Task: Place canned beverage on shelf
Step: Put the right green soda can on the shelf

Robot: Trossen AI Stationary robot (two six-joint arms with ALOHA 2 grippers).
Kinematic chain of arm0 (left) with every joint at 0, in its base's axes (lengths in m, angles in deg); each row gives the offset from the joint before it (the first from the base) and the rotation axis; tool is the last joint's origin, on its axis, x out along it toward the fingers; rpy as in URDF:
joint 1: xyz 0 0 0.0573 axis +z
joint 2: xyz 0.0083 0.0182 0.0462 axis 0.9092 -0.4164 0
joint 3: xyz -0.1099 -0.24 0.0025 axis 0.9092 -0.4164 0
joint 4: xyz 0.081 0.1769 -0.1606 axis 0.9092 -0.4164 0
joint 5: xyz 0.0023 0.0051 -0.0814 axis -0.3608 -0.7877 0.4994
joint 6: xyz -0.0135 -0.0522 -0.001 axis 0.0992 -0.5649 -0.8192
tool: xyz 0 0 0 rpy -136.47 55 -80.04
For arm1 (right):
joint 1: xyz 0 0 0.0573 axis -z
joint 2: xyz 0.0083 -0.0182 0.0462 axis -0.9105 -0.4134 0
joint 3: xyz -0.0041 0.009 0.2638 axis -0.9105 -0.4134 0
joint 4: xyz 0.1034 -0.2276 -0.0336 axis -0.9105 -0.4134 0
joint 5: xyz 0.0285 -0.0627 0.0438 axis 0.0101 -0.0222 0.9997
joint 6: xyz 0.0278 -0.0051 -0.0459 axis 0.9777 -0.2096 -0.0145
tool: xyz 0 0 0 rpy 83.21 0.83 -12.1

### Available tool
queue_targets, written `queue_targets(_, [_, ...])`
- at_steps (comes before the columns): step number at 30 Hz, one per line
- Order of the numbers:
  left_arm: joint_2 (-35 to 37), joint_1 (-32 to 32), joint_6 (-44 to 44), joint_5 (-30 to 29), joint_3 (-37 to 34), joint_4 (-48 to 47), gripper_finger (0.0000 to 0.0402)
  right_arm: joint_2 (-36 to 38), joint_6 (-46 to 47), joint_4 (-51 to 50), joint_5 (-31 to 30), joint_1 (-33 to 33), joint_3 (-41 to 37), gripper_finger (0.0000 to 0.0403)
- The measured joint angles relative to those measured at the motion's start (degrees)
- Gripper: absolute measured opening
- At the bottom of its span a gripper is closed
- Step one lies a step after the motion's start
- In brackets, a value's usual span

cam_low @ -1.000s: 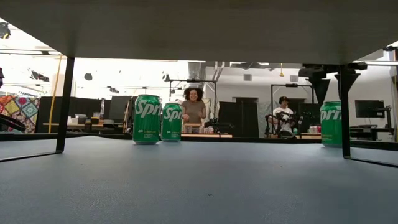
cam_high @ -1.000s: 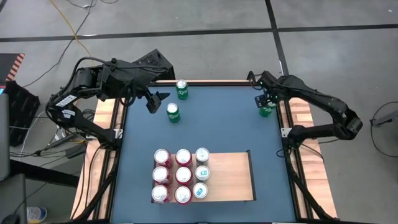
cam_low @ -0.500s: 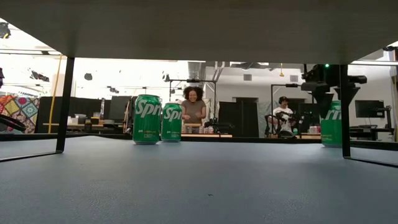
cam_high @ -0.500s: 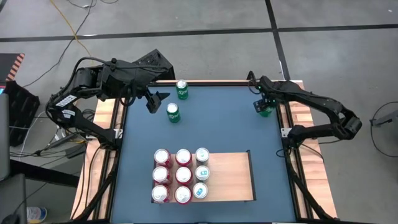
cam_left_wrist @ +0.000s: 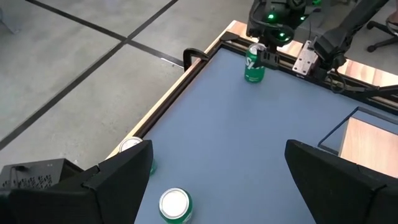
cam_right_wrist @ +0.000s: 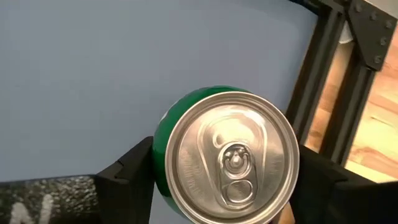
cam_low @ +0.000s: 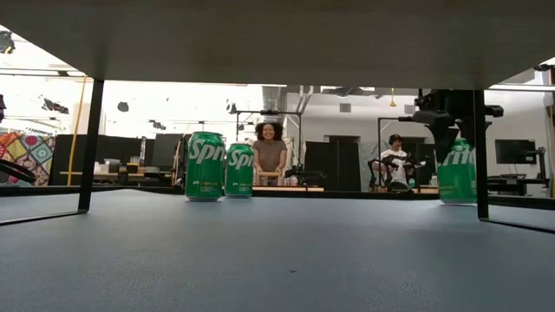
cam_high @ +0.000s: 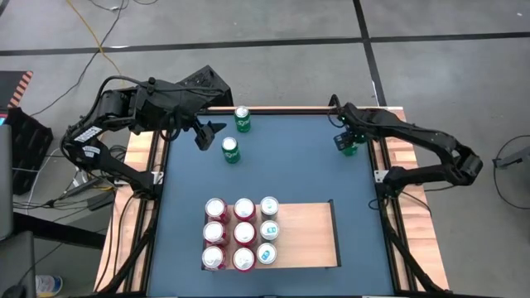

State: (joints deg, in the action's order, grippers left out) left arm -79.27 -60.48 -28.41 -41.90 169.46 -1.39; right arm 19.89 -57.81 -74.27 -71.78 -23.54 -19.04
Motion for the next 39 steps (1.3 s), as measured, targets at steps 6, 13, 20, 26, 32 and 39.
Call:
queue_targets(6, [0.0,0.0,-0.5,-0.3,0.0,0.0,0.0352,3.2,1.2,-1.1,-0.5,-4.2,4.3,0.0261])
queue_targets(13, [0.0,0.0,-2.9,-0.2,0.0,-0.3,0.0352,7.4,2.7,-8.1,-1.0,-13.4,16.4,0.0261])
queue_targets(20, [0.0,0.0,-4.4,1.0,0.0,-0.7,0.0352,6.0,7.8,-15.6,0.0,-31.0,32.3,0.0261])
queue_targets(26, [0.0,-0.2,-5.1,2.8,0.0,-0.7,0.0352,0.9,14.9,-17.4,0.2,-49.5,43.0,0.0261])
queue_targets(32, [0.0,-1.0,-5.8,4.7,0.0,-2.0,0.0352,-6.5,21.6,-17.1,0.1,-64.4,48.3,0.0261])
queue_targets(39, [0.0,-3.0,-5.9,4.7,0.0,-2.4,0.0352,-19.0,22.9,-19.0,0.1,-74.3,55.8,0.0261])
